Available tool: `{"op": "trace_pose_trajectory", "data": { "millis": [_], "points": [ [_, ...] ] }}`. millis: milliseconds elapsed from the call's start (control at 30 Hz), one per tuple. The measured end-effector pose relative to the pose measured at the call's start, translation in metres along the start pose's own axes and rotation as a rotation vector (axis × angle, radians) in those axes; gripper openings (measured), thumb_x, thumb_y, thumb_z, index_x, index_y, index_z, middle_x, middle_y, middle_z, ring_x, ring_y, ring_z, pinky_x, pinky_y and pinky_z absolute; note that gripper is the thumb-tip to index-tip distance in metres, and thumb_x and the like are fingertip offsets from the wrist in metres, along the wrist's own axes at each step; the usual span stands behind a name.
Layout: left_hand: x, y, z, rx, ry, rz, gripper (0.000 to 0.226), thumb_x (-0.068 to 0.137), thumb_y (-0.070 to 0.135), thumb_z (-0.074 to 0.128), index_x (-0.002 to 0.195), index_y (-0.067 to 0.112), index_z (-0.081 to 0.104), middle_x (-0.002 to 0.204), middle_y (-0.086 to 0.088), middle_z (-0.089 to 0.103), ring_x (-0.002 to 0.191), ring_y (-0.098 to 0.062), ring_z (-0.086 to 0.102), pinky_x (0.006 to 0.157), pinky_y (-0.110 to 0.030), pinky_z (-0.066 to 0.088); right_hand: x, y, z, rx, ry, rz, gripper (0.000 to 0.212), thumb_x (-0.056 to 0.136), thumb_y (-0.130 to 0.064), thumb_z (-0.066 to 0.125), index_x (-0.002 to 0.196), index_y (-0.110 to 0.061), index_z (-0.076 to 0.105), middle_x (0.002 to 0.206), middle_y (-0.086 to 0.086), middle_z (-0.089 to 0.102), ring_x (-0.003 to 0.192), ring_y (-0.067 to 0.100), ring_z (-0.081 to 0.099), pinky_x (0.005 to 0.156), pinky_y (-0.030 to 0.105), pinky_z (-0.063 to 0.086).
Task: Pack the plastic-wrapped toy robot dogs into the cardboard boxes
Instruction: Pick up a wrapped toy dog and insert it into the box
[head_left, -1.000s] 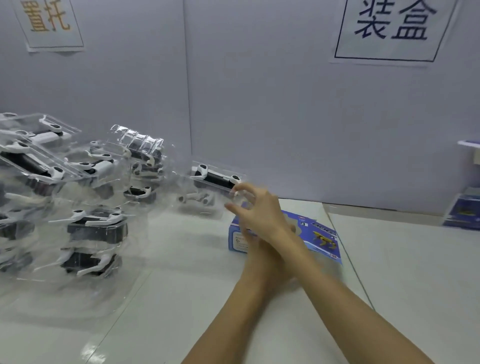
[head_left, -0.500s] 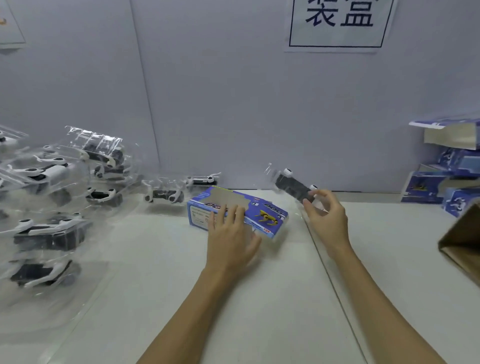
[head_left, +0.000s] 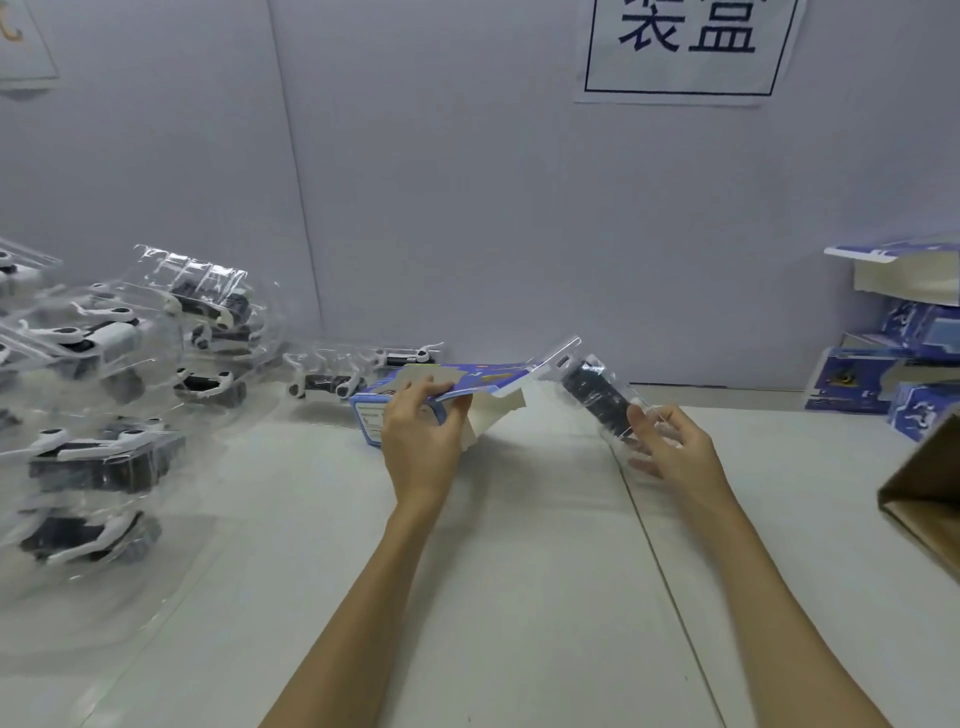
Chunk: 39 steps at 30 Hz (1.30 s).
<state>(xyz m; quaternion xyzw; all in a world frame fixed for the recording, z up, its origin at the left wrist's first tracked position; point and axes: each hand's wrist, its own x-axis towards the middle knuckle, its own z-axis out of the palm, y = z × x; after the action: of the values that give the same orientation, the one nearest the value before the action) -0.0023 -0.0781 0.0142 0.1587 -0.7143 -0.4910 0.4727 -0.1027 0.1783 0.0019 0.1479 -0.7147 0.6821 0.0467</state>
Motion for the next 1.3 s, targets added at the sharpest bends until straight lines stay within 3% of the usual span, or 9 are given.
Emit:
{"op": "trace_pose_trajectory", "data": {
  "millis": [133,233,300,433,533,667,933,1067,1300],
  "points": [
    [0.003,-0.004,0.001,0.025,-0.003,-0.010,0.021,0.090,0.026,0.081,0.110,0.021,0.078,0.141,0.004,0.064,0.145,-0.013,0.046,0.110,-0.029,0.043,-0.002,0.000,-0.013,0.000,-0.133,-0.001,0.058,0.076,-0.052,0.081,0.094,-0.001,0.061,0.100,0.010,0.077,0.086,0.024,0.069,0.076,0.033,0.059],
    [0.004,-0.001,-0.001,-0.022,0.015,-0.051,0.019,0.090,0.027,0.081,0.109,0.028,0.077,0.150,0.003,0.058,0.149,-0.008,0.039,0.105,-0.010,0.031,0.000,0.001,-0.021,0.013,-0.210,0.026,0.048,0.075,-0.053,0.082,0.087,-0.010,0.065,0.105,0.011,0.078,0.094,0.028,0.072,0.092,0.042,0.056],
    [0.005,0.000,-0.002,-0.075,0.028,-0.078,0.018,0.090,0.028,0.082,0.106,0.032,0.077,0.151,0.003,0.057,0.149,-0.006,0.038,0.109,-0.014,0.031,0.001,0.002,-0.027,0.010,-0.267,0.046,0.053,0.075,-0.056,0.084,0.091,-0.008,0.065,0.110,0.012,0.077,0.105,0.029,0.074,0.102,0.045,0.053],
    [0.007,-0.001,-0.002,-0.109,0.066,-0.088,0.017,0.089,0.028,0.082,0.106,0.030,0.078,0.147,0.006,0.060,0.146,-0.003,0.040,0.118,-0.032,0.037,-0.001,0.002,-0.033,-0.058,-0.395,0.075,0.079,0.067,-0.069,0.087,0.099,-0.001,0.063,0.115,0.010,0.077,0.108,0.021,0.073,0.103,0.041,0.051],
    [0.007,0.000,-0.002,-0.115,0.067,-0.098,0.017,0.089,0.026,0.083,0.105,0.030,0.078,0.146,0.004,0.061,0.146,-0.004,0.041,0.119,-0.036,0.037,-0.002,0.001,-0.032,-0.104,-0.423,0.072,0.073,0.068,-0.069,0.086,0.094,-0.004,0.062,0.112,0.009,0.077,0.098,0.036,0.069,0.100,0.044,0.050],
    [0.008,0.000,-0.002,-0.133,0.072,-0.107,0.016,0.089,0.027,0.083,0.103,0.031,0.077,0.145,0.006,0.062,0.144,-0.004,0.043,0.119,-0.037,0.038,-0.004,0.001,-0.028,-0.102,-0.443,0.086,0.072,0.065,-0.070,0.087,0.091,-0.007,0.064,0.109,0.007,0.078,0.089,0.018,0.068,0.092,0.037,0.052],
    [0.016,0.004,-0.007,-0.293,0.111,-0.150,0.019,0.090,0.023,0.081,0.109,0.019,0.079,0.121,0.017,0.069,0.134,-0.005,0.054,0.114,-0.041,0.044,-0.007,-0.004,-0.026,-0.065,-0.467,0.108,0.050,0.078,-0.046,0.083,0.088,-0.003,0.060,0.105,0.010,0.076,0.085,0.023,0.064,0.091,0.038,0.053],
    [0.019,0.006,-0.009,-0.334,0.115,-0.173,0.017,0.091,0.023,0.081,0.107,0.020,0.079,0.119,0.015,0.069,0.118,0.005,0.059,0.101,-0.032,0.051,-0.010,-0.011,-0.026,-0.105,-0.489,0.096,0.031,0.077,-0.046,0.082,0.077,-0.020,0.065,0.104,0.006,0.077,0.087,0.023,0.069,0.086,0.031,0.055],
    [0.024,0.004,-0.012,-0.369,0.112,-0.212,0.011,0.089,0.027,0.082,0.099,0.031,0.078,0.100,0.034,0.069,0.113,-0.002,0.063,0.097,-0.035,0.056,-0.013,-0.015,-0.024,-0.182,-0.534,0.093,0.045,0.073,-0.060,0.088,0.075,-0.024,0.061,0.112,0.006,0.075,0.094,0.017,0.070,0.100,0.046,0.052]
  ]
}}
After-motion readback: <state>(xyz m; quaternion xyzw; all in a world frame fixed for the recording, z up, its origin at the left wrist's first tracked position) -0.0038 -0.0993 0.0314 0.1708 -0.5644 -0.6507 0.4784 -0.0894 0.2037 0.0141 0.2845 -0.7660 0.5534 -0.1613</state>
